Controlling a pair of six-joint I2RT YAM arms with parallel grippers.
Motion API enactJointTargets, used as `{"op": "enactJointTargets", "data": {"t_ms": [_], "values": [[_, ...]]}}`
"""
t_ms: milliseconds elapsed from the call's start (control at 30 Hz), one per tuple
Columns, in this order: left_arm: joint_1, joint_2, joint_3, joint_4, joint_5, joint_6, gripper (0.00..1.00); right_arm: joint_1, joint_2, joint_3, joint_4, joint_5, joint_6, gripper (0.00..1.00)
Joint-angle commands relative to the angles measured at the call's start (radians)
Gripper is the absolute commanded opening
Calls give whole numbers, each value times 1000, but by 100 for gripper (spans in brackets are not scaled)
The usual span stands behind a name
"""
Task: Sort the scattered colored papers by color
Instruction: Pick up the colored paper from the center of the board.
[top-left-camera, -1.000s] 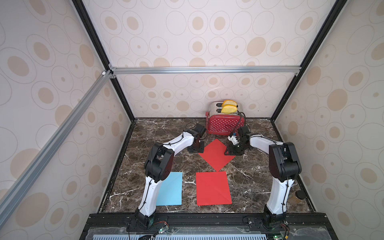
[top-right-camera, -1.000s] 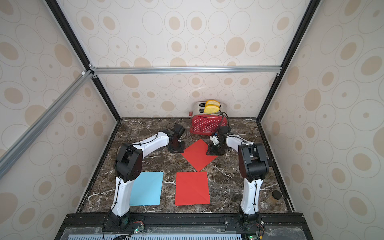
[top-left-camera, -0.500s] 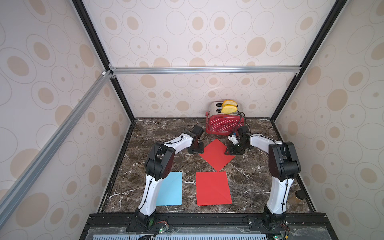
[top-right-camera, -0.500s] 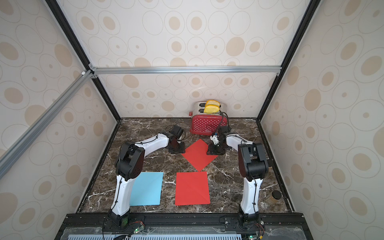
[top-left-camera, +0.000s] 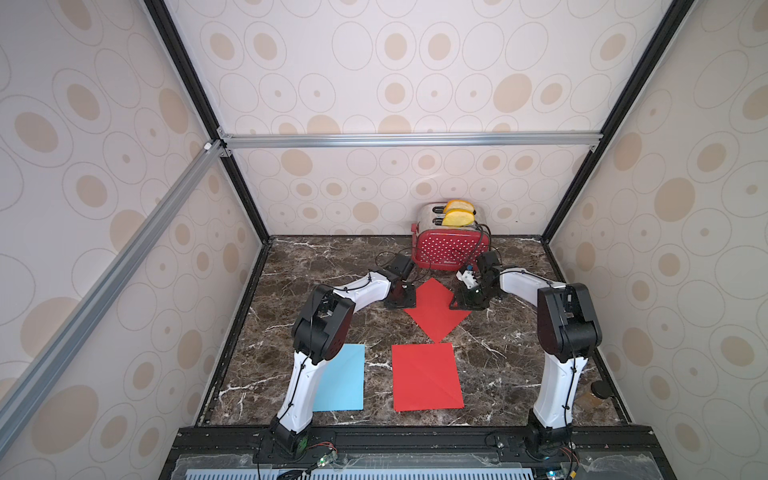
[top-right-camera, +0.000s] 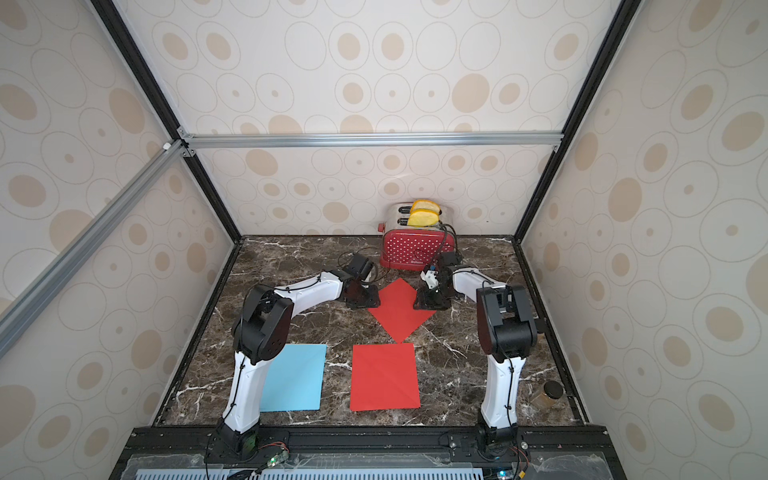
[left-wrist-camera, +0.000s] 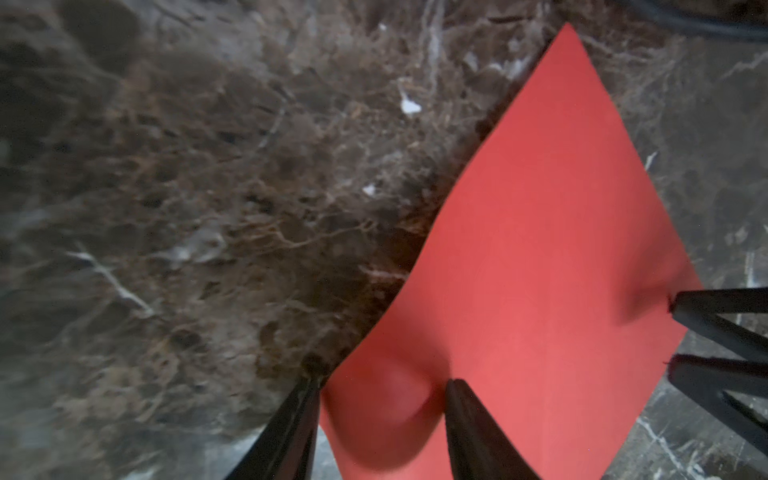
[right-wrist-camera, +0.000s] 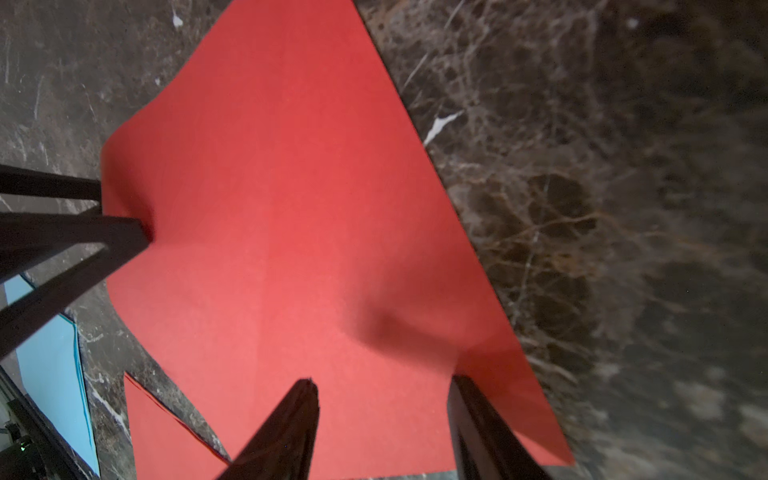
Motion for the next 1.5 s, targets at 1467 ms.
{"op": "enactJointTargets", "data": {"t_ms": [1467], "values": [[132,-142,-367,617,558,-195,41,-5,38,-1,-30,-34,10,57]]}}
